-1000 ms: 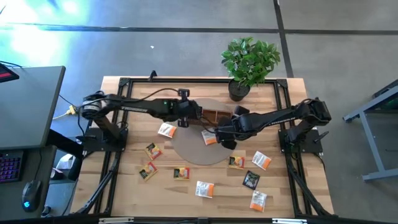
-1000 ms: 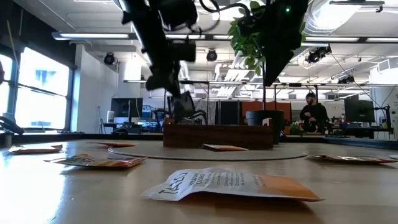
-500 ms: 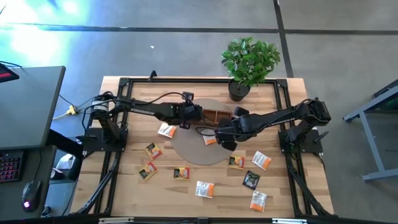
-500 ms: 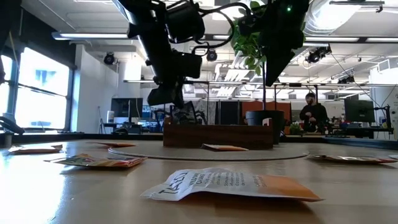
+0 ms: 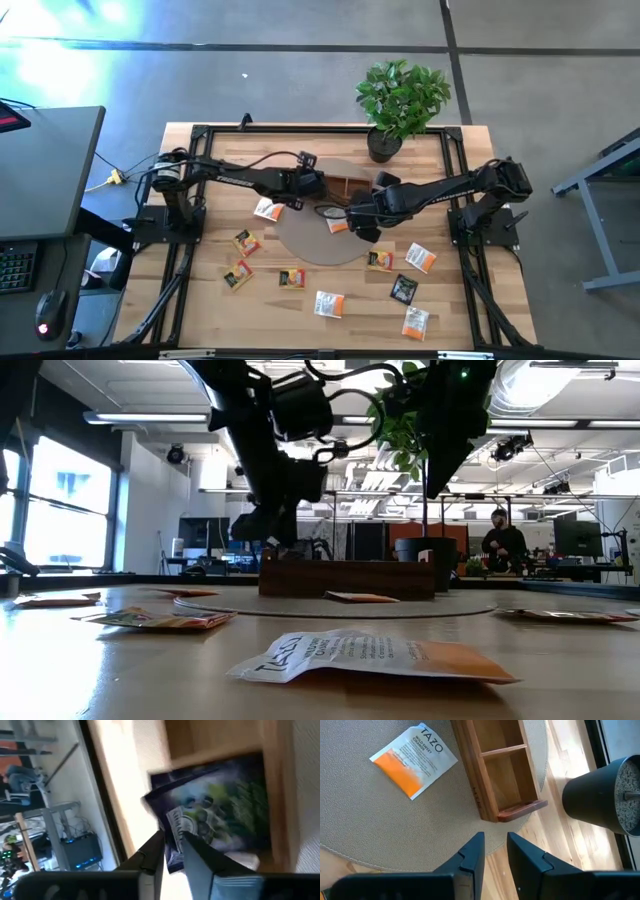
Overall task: Pick & Place Tea
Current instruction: Put the black tea bag into the left side area of the wooden organizer
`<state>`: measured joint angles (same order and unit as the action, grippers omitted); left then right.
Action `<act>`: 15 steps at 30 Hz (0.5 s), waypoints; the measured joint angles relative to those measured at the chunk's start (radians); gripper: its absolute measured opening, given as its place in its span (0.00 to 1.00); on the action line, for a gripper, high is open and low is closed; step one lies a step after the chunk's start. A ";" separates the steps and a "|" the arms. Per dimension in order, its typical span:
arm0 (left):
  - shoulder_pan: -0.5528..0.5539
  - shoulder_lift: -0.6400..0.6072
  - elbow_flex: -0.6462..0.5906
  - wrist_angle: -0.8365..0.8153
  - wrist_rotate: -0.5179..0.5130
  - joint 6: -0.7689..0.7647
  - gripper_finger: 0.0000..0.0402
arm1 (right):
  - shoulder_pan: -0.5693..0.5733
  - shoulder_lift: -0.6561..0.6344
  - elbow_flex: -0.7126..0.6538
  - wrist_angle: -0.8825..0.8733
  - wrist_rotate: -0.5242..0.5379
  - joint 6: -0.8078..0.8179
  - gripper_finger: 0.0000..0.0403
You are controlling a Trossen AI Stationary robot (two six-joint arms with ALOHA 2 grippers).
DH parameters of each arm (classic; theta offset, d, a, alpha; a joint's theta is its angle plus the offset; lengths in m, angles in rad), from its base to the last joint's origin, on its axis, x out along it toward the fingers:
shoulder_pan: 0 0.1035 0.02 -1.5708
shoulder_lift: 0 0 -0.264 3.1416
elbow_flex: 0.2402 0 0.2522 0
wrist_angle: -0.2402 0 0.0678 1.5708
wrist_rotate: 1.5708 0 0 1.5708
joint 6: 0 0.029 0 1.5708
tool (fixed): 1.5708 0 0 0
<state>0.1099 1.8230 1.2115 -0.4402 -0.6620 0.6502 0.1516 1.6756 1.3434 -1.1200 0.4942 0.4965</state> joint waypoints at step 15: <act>-0.095 0.011 0.006 0.017 -0.091 -0.028 0.36 | 0.000 0.000 0.000 0.013 -0.017 0.001 0.19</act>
<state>0.0147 1.8336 1.2171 -0.4227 -0.7529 0.6227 0.1516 1.6756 1.3434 -1.1072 0.4774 0.4973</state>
